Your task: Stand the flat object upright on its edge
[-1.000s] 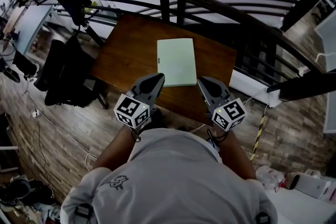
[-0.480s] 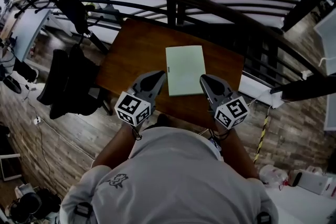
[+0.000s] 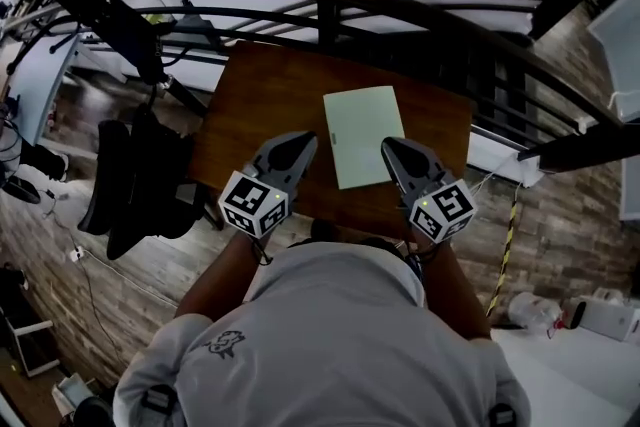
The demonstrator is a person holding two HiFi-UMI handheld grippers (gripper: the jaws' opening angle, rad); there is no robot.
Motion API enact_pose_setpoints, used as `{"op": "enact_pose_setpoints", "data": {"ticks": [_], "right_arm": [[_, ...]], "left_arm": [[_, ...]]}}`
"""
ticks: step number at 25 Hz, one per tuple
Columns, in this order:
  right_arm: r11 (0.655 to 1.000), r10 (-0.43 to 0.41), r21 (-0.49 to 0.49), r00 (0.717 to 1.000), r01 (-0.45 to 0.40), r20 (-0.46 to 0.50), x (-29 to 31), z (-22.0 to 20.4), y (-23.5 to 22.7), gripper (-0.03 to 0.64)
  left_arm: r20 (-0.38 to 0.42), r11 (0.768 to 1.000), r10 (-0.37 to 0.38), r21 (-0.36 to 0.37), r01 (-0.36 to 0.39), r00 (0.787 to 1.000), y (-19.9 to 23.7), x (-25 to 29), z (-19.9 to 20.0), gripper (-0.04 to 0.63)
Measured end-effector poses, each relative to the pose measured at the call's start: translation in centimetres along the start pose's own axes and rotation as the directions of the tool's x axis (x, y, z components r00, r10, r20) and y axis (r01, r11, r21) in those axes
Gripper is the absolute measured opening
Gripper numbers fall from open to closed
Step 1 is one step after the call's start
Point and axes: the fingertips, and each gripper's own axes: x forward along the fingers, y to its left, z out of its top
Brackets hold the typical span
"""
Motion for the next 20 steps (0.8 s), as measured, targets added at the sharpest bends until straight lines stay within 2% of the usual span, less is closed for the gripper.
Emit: {"op": "enact_pose_setpoints", "data": {"ticks": [7, 13, 17, 20], "right_arm": [[0.998, -0.06, 0.025, 0.998, 0.061, -0.029, 0.8, -1.5, -2.3, 0.034], [0.996, -0.056, 0.06, 0.996, 0.06, -0.073, 1.8, -2.5, -4.6, 0.034], [0.995, -0.058, 0.078, 0.996, 0.064, -0.074, 1.2, -3.5, -7.4, 0.034], [0.994, -0.052, 0.088, 0.994, 0.06, -0.096, 1.7, -4.6, -8.5, 0.035]], "left_arm": [[-0.034, 0.999, -0.031, -0.038, 0.03, 0.999, 1.9, 1.8, -2.1, 0.014], [-0.074, 0.997, -0.031, -0.072, 0.026, 0.997, 2.9, 3.7, -3.1, 0.014], [-0.109, 0.998, -0.015, -0.054, 0.01, 0.994, 2.5, 5.5, -4.6, 0.014], [-0.119, 0.997, -0.002, -0.071, -0.007, 0.993, 3.0, 6.0, -5.5, 0.014]]}}
